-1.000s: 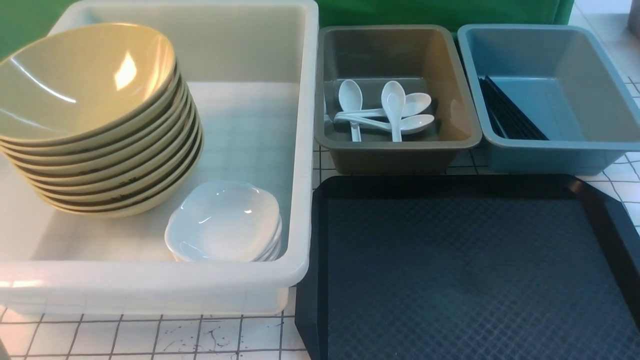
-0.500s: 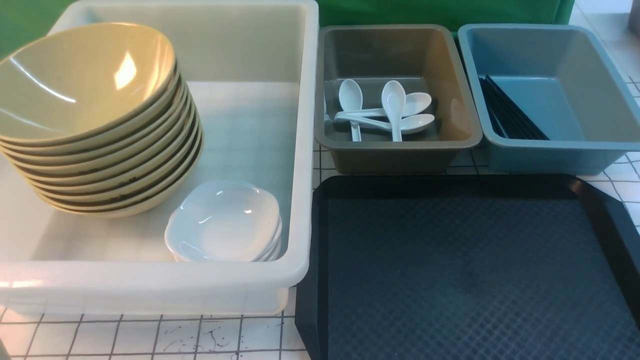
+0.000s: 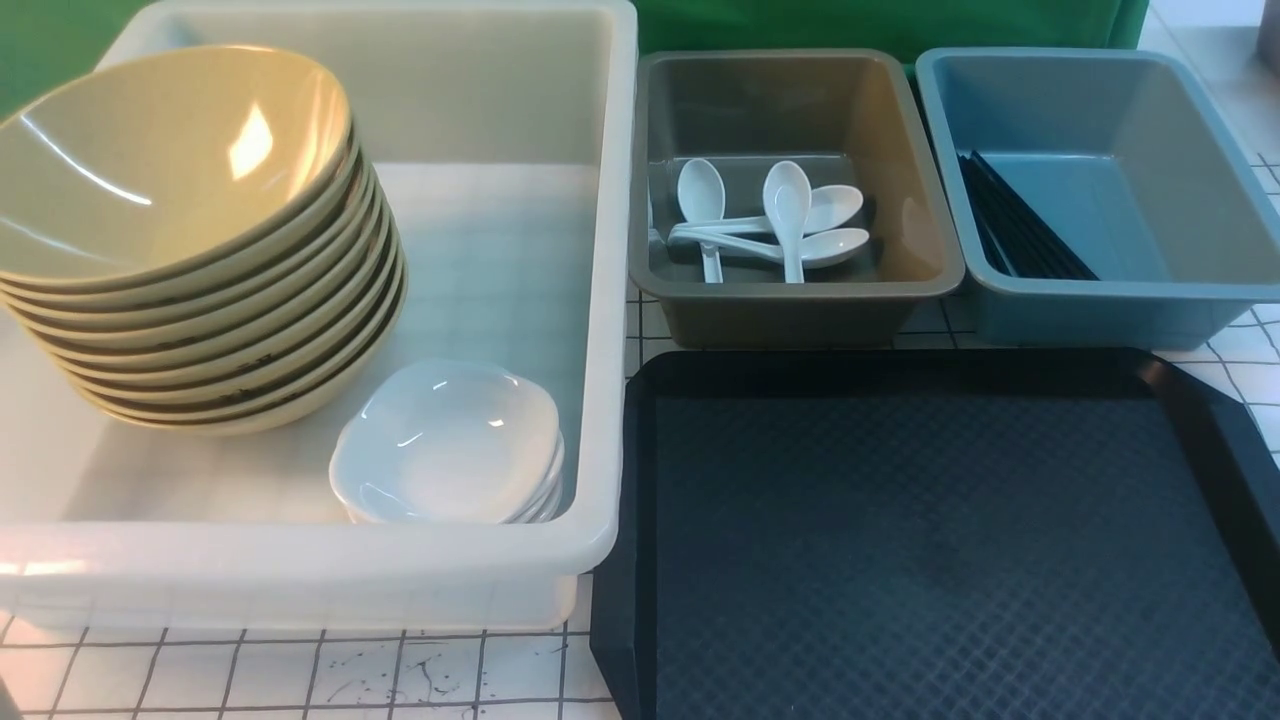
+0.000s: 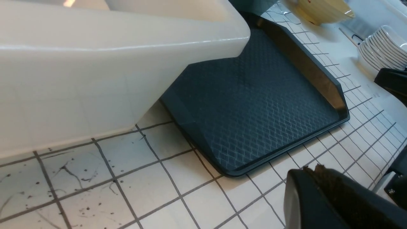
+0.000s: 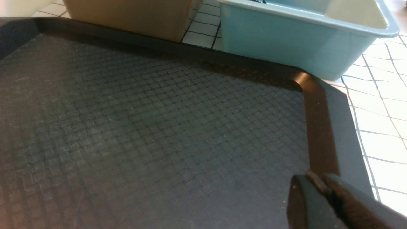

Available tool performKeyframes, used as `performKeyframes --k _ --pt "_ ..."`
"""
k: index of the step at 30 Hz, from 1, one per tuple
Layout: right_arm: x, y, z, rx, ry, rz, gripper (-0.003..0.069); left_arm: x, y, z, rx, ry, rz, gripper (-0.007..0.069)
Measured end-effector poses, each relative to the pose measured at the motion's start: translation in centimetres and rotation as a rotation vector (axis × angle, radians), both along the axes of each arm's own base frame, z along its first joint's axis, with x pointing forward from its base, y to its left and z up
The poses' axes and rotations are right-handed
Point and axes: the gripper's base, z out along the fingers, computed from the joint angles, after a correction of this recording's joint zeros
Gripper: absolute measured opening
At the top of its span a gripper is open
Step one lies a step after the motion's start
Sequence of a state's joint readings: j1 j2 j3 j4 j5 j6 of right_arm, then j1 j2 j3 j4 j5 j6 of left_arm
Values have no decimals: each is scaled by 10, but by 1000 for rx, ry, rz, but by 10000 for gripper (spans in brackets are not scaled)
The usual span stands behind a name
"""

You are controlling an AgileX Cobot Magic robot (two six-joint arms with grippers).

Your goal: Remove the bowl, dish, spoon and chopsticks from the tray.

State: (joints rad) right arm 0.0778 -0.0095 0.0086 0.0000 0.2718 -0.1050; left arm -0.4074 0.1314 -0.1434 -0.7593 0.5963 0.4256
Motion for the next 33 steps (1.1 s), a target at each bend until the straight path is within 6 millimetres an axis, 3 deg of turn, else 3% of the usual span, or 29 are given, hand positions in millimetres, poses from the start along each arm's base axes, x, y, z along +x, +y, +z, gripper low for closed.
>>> performKeyframes --k 2,9,12,19,26,33 --pt "0 0 0 0 0 0 71 2 2 -1 23 -17 19 -1" --pt "0 0 0 0 0 0 78 8 27 7 -62 -127 452 -1" --pt "0 0 0 0 0 0 83 9 32 8 -84 -130 542 -1" --pt "0 0 0 0 0 0 92 14 39 10 -143 -210 627 -1" --pt "0 0 0 0 0 0 99 23 47 -13 -254 -294 729 -1" --pt "0 0 0 0 0 0 106 23 46 -26 -261 -136 743 -1"
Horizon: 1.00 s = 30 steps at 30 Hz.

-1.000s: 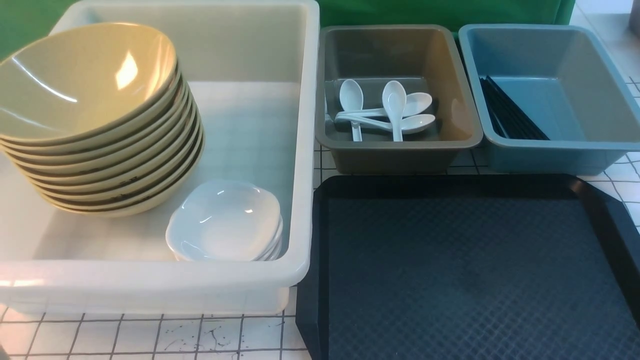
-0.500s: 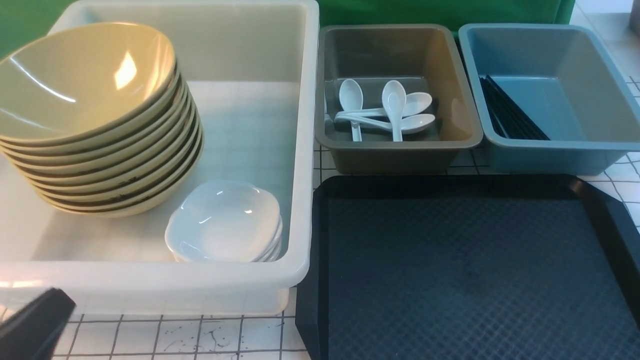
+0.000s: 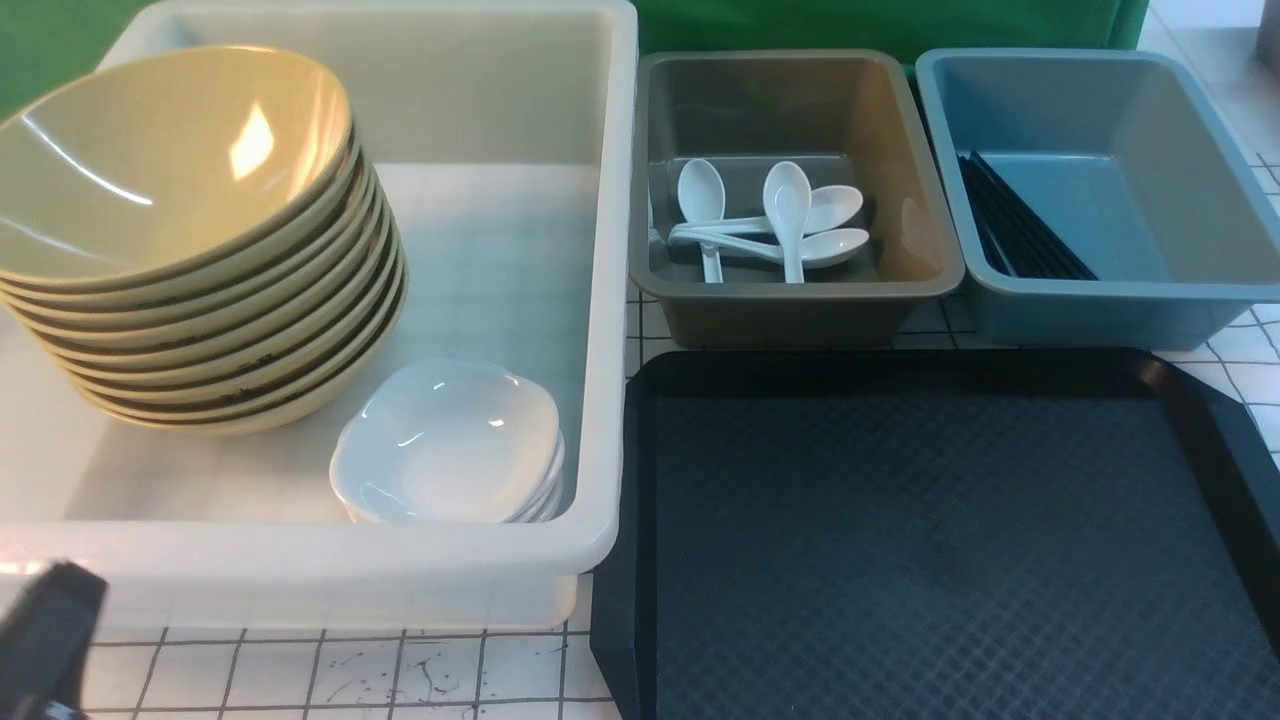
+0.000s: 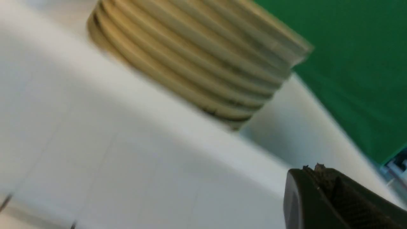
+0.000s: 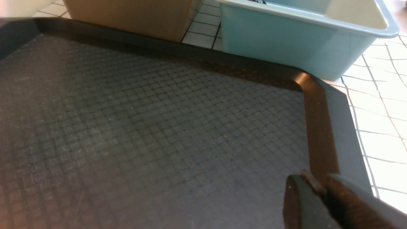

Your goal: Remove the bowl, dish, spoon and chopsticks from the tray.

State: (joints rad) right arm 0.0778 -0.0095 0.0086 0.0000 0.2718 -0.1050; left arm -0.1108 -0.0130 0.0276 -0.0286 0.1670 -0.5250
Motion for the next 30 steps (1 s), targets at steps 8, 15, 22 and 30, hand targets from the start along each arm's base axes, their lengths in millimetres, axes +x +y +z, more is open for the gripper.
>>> performKeyframes --k 8,15,22,30 --pt "0 0 0 0 0 0 113 -3 -2 -13 1 151 -36 -1" --pt "0 0 0 0 0 0 122 -3 -2 -13 -3 152 -37 -1" --pt "0 0 0 0 0 0 131 -3 -2 -13 -3 152 -37 -1" --pt "0 0 0 0 0 0 141 -3 -2 -13 -4 152 -38 -1"
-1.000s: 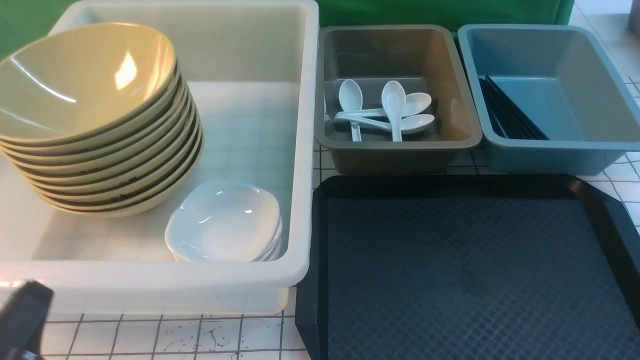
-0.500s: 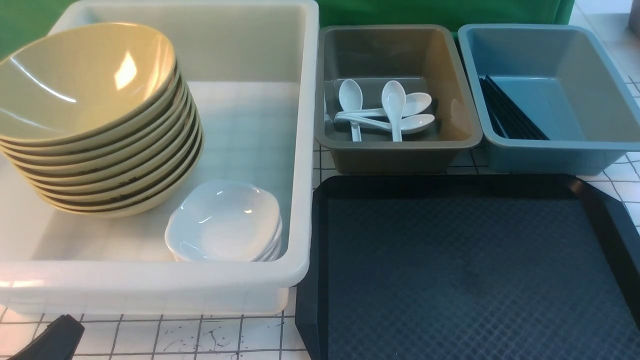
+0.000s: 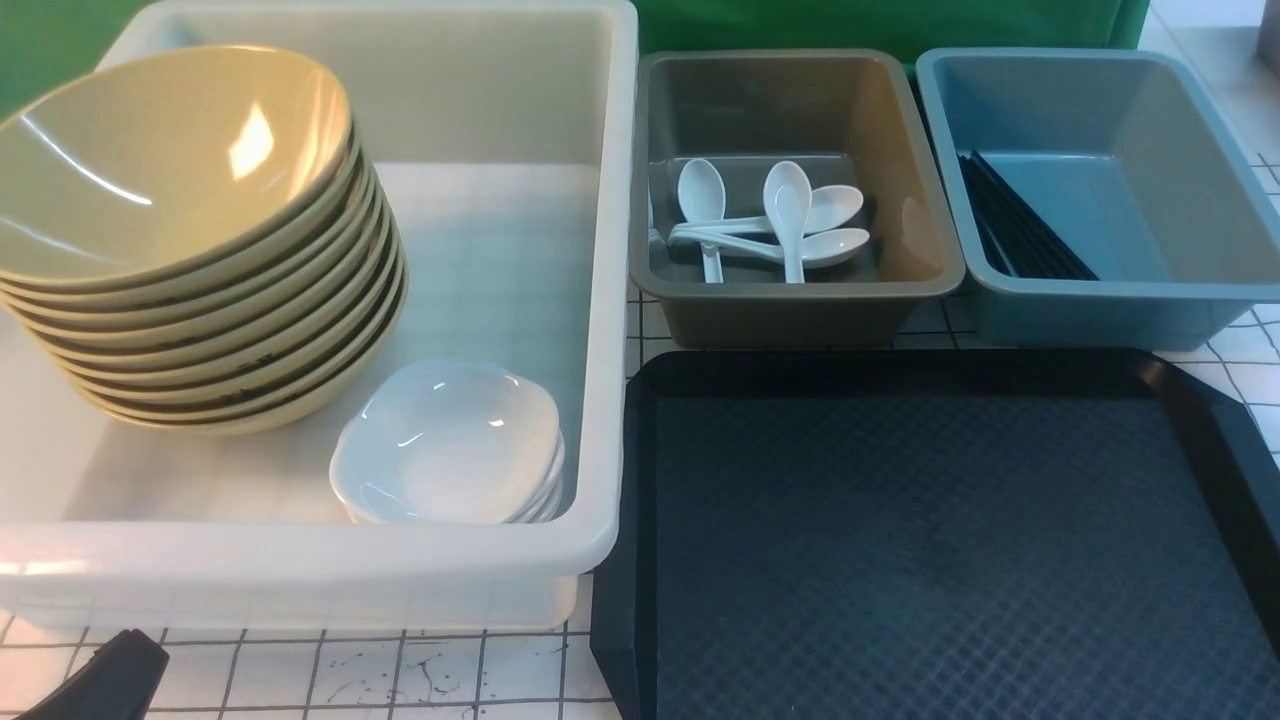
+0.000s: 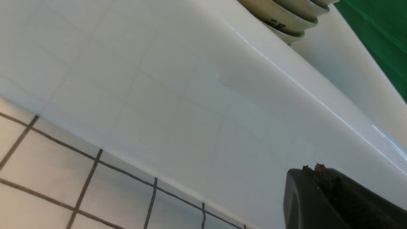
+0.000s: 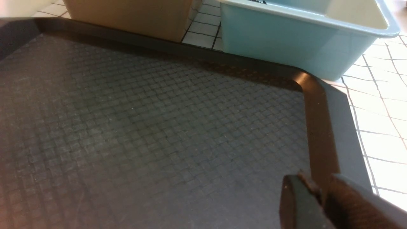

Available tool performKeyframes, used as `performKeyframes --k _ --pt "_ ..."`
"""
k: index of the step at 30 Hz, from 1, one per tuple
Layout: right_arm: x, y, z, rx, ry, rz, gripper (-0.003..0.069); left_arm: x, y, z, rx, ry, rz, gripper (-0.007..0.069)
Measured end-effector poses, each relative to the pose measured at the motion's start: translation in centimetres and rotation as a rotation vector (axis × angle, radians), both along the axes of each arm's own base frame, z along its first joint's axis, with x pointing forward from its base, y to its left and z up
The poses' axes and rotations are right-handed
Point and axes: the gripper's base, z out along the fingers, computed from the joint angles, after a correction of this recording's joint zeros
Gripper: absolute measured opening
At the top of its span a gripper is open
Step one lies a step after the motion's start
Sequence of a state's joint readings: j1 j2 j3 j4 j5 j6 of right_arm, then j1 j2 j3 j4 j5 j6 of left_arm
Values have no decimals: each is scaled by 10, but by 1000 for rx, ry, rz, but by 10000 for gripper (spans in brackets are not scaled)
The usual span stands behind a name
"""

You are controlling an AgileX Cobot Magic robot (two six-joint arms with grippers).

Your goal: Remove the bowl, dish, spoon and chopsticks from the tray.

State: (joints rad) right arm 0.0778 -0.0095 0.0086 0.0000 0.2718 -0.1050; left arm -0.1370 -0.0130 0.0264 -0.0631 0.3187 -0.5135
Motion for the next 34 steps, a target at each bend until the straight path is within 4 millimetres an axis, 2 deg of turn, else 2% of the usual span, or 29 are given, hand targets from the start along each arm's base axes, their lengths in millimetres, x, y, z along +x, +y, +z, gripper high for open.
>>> performKeyframes --k 34 --pt "0 0 0 0 0 0 167 0 0 0 2 0 -1 -1"
